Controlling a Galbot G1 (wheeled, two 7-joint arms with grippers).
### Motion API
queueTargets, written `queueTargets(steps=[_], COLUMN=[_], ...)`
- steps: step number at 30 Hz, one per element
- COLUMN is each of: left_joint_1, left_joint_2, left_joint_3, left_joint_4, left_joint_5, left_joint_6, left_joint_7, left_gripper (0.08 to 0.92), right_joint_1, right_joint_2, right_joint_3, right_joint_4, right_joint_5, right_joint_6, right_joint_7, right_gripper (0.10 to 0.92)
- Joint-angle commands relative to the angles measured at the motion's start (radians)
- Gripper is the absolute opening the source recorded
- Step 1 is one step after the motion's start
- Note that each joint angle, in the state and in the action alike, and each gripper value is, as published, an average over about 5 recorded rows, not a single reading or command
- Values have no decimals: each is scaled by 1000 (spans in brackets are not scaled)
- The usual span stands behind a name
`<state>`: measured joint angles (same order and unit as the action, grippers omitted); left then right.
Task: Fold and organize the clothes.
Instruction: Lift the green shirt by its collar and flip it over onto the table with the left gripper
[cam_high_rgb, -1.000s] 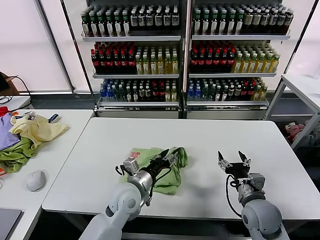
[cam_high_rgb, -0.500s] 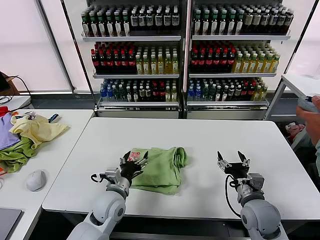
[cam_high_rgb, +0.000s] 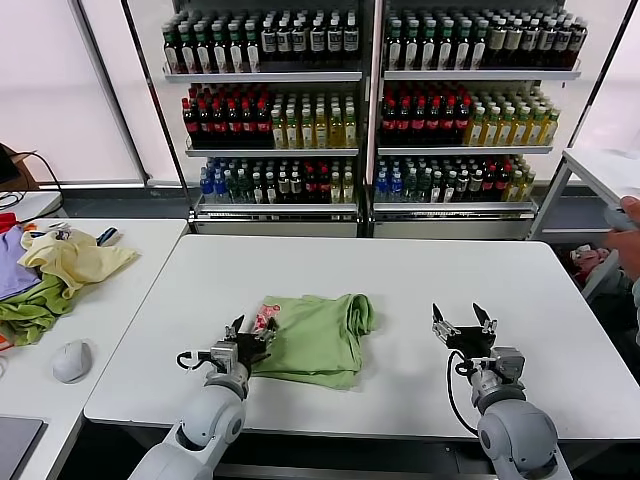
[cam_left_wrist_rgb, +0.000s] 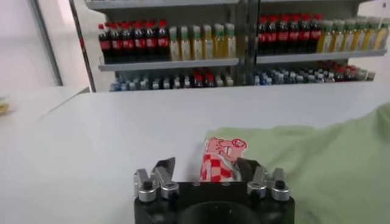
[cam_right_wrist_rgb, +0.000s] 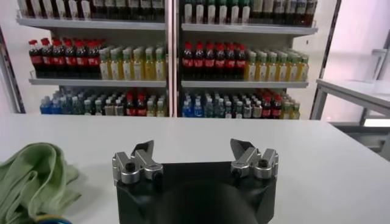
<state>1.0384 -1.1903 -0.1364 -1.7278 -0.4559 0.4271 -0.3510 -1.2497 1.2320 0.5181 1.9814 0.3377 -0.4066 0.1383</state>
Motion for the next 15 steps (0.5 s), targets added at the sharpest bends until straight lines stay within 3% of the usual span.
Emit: queueTargets(steps=[1, 15], left_joint_1=[0, -5], left_joint_2=[15, 10], left_joint_3=[1, -133], left_joint_4=[18, -18], left_joint_5=[-83, -541], left_joint_6=[93, 113], left_joint_7=[36, 79], left_gripper=[577, 171], right_joint_1=[0, 14], right_joint_2=[0, 3], right_joint_3=[4, -4], right_joint_4=[3, -6], right_joint_5=[1, 2], right_joint_6=[0, 3], right_joint_7=[0, 0], right_gripper=[823, 823])
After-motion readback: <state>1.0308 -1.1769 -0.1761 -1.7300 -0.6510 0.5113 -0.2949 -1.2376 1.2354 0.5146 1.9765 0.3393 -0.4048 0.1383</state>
